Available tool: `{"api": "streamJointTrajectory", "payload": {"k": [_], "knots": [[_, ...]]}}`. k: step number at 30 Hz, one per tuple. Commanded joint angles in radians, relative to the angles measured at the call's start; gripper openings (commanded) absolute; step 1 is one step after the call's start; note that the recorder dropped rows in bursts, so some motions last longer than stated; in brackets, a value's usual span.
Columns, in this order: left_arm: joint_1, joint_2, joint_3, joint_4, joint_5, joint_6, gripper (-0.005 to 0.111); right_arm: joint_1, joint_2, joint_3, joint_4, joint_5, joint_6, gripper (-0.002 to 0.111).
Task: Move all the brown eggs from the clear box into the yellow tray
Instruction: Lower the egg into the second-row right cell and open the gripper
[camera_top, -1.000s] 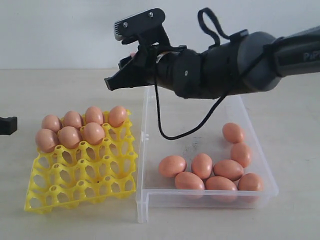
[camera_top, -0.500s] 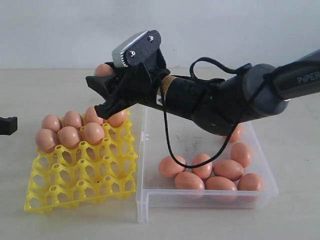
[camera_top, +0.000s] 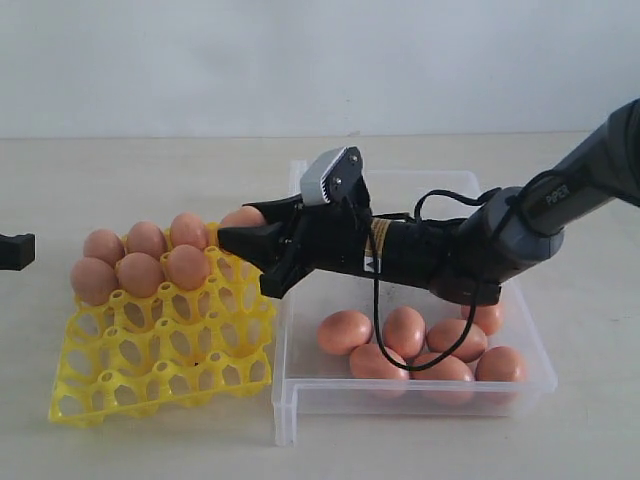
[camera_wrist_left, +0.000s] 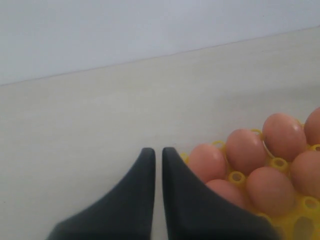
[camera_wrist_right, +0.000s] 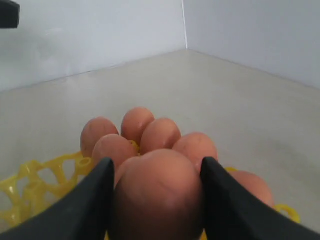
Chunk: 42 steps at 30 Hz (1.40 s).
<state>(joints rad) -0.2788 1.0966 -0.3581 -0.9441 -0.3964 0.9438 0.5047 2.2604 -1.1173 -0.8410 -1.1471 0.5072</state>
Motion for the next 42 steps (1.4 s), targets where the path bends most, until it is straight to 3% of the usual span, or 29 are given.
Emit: {"api": "streamJointTrajectory", "payload": {"k": [1,33,42], "knots": [[0.002,-0.008,0.003,0.002,-0.002,-0.001,0.004,-0.006,0.008,-0.046,-0.069,0.051,0.014,0.000],[0.002,-0.008,0.003,0.002,-0.018,-0.002,0.004,0.038,0.042,-0.174,-0.165,0.220,0.053,0.000],[0.002,-0.008,0.003,0.002,-0.018,-0.002,0.004,0.066,0.043,-0.191,-0.171,0.378,0.063,0.000]]}}
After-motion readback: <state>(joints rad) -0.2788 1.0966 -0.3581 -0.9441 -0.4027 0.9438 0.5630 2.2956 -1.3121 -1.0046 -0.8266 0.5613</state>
